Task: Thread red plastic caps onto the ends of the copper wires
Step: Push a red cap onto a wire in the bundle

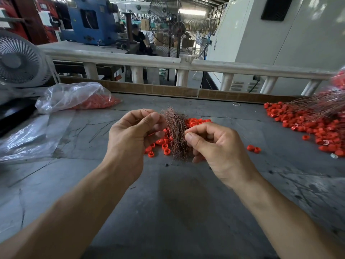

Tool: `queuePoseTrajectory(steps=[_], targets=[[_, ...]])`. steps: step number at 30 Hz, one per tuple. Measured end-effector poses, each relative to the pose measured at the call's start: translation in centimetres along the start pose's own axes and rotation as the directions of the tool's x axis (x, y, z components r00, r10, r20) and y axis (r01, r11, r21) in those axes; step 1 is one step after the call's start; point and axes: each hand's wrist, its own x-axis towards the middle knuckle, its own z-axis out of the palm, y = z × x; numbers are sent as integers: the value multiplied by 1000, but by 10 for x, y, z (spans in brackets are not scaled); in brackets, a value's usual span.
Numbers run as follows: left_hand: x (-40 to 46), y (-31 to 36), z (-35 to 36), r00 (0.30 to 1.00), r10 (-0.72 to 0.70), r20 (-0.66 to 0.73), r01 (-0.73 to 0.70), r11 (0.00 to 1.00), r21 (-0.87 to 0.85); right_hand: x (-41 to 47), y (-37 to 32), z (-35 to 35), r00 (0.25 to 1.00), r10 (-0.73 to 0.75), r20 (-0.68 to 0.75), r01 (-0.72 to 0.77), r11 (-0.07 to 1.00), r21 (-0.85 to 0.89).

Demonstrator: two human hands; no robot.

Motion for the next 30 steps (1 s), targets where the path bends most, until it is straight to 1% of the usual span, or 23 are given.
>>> queuePoseTrajectory(steps=[4,7,9,11,13,15,16,18,19,21,23,26,30], targets=[[2,-1,-2,998,-2,-57,4,1000,22,0,2,-3,999,5,35,-4,999,-35],[4,2,-4,997,9,-79,-8,1000,15,2,3,-8,1000,-20,-1,19,986,-166],[6,5,-7,996,26,-87,-19,997,79,7,5,-18,995,-40,-96,13,962,-271],[9,7,-10,993,45,-109,-23,981,194,15,9,-35,969,-55,-240,-43,921,-387],[13,7,-13,988,64,-139,-21,957,289,22,15,-59,929,-35,-368,-165,852,-497],[16,6,-16,983,95,-155,-28,922,387,28,23,-84,877,40,-478,-317,797,-514],[17,5,-17,981,113,-156,-33,896,444,29,27,-94,847,82,-526,-388,771,-505],[20,3,-20,979,143,-143,-39,827,561,29,33,-110,802,131,-582,-504,673,-542],[21,2,-22,979,154,-131,-41,784,620,29,36,-116,791,157,-591,-544,624,-562],[23,0,-26,981,165,-102,-41,692,721,29,39,-124,773,226,-592,-598,572,-562],[24,-1,-29,981,176,-86,-42,616,787,30,40,-128,760,284,-584,-634,521,-572],[23,0,-29,981,180,-67,-27,475,880,33,38,-129,742,350,-572,-668,455,-589],[21,3,-26,984,171,-51,-13,353,935,33,39,-128,741,343,-576,-670,429,-606]])
